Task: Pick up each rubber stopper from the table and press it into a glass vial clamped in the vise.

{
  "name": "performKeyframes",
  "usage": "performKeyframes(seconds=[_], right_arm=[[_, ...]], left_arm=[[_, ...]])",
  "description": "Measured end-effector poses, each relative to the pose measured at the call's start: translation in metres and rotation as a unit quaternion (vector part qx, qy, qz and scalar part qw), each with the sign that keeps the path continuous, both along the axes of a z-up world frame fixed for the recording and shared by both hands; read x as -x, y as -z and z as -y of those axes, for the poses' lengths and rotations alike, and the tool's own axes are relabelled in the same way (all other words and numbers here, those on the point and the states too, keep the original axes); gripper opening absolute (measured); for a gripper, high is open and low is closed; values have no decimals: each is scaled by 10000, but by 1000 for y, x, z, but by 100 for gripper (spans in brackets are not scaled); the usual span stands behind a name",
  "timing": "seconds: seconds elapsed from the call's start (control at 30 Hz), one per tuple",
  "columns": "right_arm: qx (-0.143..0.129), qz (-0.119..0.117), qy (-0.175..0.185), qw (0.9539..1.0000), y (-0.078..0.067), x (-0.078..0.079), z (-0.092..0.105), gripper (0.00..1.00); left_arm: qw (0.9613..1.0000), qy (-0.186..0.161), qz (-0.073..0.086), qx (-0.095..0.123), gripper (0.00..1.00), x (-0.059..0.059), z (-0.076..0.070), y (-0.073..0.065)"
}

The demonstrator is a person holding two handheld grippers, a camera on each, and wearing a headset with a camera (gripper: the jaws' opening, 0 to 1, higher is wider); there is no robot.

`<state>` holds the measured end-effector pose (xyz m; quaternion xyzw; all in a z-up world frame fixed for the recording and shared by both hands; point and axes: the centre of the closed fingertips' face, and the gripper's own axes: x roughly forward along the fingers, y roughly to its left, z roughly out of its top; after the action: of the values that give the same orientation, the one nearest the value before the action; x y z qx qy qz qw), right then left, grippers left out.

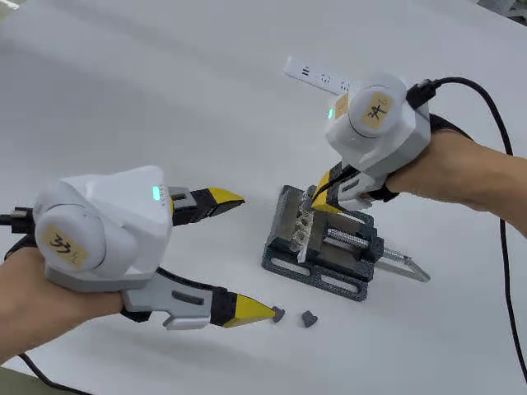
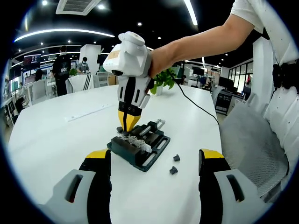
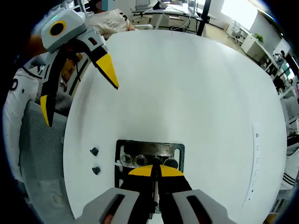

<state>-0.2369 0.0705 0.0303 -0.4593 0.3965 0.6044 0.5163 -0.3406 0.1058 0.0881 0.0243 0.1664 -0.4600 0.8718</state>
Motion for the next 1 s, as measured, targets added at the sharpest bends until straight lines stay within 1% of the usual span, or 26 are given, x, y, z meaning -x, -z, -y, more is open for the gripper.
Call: performKeyframes(seconds=[0.17,0.2,0.27,0.37,0.43,0.57,0.7,0.77,0.83,0.9,1.0], right_arm=[[-63,28,69,10000,-1,-1,-1,0],[-93,79,90,9999,-2,-3,0,0],[-123,59,128,9998,-3,-3,1,4],[-186,80,170,9996,-7,-1,4,4],[-271,88,240,9993,-12,2,7,6],[-383,108,356,9986,-17,2,11,7],[-561,106,521,9970,-26,8,19,9],[-643,124,592,9961,-29,9,23,10],[-723,184,671,9950,-34,10,28,12],[-846,205,789,9931,-40,13,34,14],[-1021,213,979,9897,-46,17,42,15]], left_arm=[[10000,2,11,-43,75,2,-2,-2],[10000,5,17,-57,75,2,-2,-3],[10000,6,23,-65,75,3,-2,-5],[10000,15,26,-95,75,5,-1,-6],[9999,28,30,-106,75,6,1,-7],[9999,80,32,-143,75,9,3,-8],[9998,123,46,-174,75,11,5,-10],[9997,150,57,-195,75,12,6,-10],[9996,187,70,-217,75,14,7,-11],[9994,224,82,-263,75,15,7,-11],[9991,272,98,-317,75,17,8,-12]])
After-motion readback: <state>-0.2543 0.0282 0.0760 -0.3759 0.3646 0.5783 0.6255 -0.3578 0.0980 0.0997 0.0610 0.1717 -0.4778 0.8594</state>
